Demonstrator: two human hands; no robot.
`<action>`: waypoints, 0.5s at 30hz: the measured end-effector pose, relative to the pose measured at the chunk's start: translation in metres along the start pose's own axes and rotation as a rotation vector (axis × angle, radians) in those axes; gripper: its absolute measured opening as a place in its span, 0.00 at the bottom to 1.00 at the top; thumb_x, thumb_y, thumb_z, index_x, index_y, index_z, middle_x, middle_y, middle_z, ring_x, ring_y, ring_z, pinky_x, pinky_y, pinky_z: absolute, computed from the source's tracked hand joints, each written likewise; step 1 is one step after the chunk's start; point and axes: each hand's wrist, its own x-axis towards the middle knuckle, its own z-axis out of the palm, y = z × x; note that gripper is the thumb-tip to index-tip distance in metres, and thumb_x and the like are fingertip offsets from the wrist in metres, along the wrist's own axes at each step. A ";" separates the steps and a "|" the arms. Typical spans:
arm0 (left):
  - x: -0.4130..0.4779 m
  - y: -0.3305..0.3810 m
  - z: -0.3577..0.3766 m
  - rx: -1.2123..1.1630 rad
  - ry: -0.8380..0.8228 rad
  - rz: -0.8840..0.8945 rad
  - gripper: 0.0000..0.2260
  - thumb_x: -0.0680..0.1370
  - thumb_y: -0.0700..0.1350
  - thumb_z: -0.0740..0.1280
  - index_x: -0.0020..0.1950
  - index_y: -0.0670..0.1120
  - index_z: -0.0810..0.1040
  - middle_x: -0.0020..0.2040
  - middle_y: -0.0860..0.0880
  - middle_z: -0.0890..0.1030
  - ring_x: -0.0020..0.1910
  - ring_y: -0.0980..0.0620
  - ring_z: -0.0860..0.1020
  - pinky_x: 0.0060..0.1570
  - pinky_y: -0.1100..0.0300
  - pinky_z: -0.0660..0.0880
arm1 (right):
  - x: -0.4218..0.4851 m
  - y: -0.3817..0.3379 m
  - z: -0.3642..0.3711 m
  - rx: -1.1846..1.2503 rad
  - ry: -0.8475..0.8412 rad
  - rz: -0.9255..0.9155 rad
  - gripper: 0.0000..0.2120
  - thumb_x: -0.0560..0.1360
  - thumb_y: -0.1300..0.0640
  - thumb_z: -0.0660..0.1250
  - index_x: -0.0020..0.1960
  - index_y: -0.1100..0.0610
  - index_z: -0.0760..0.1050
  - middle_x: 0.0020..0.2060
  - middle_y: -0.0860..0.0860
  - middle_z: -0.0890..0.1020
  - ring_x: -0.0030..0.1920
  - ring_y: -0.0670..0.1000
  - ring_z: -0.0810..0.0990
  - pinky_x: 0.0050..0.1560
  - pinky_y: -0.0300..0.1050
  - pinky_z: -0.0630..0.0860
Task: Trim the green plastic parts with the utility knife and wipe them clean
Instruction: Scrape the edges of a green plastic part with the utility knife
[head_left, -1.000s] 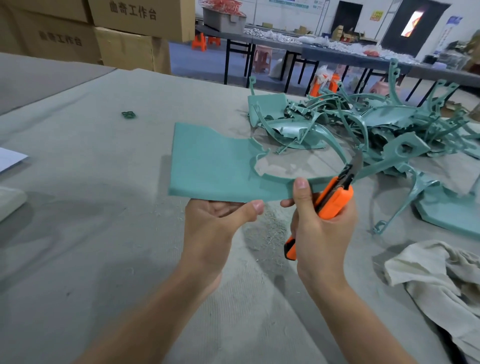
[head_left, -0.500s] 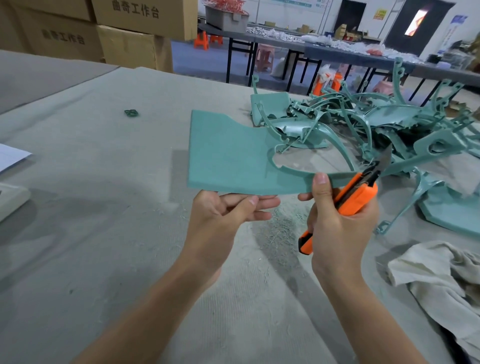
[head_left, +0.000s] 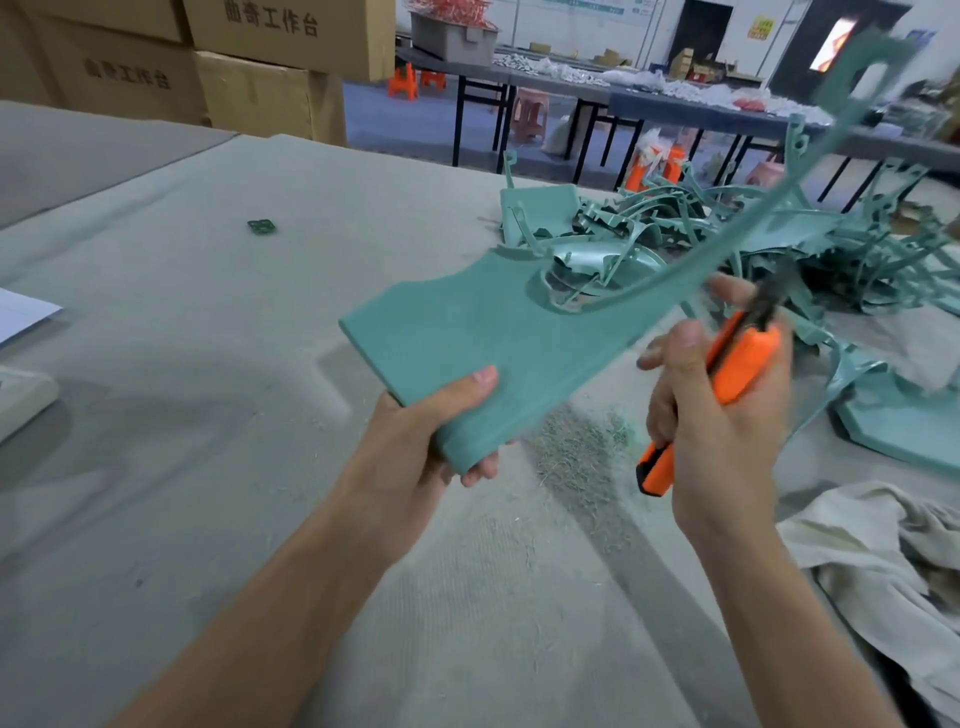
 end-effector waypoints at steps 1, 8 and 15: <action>0.001 0.001 0.001 -0.051 0.050 0.008 0.03 0.71 0.45 0.71 0.40 0.52 0.84 0.33 0.49 0.79 0.25 0.53 0.74 0.21 0.65 0.66 | -0.001 0.001 0.001 -0.050 -0.069 0.016 0.15 0.78 0.39 0.63 0.56 0.49 0.71 0.33 0.47 0.77 0.24 0.46 0.67 0.24 0.38 0.65; 0.004 0.005 0.005 -0.434 0.291 -0.140 0.04 0.67 0.41 0.71 0.32 0.46 0.82 0.32 0.48 0.78 0.25 0.56 0.76 0.21 0.68 0.69 | -0.023 0.018 0.013 -0.701 -0.386 -0.200 0.16 0.80 0.37 0.52 0.45 0.48 0.66 0.28 0.46 0.68 0.28 0.46 0.69 0.30 0.44 0.64; 0.004 0.004 0.004 -0.533 0.245 -0.185 0.05 0.70 0.40 0.70 0.33 0.44 0.81 0.31 0.47 0.76 0.23 0.57 0.74 0.21 0.68 0.69 | -0.026 0.017 0.018 -0.870 -0.417 -0.253 0.18 0.79 0.34 0.49 0.46 0.48 0.64 0.29 0.42 0.65 0.29 0.45 0.68 0.31 0.44 0.60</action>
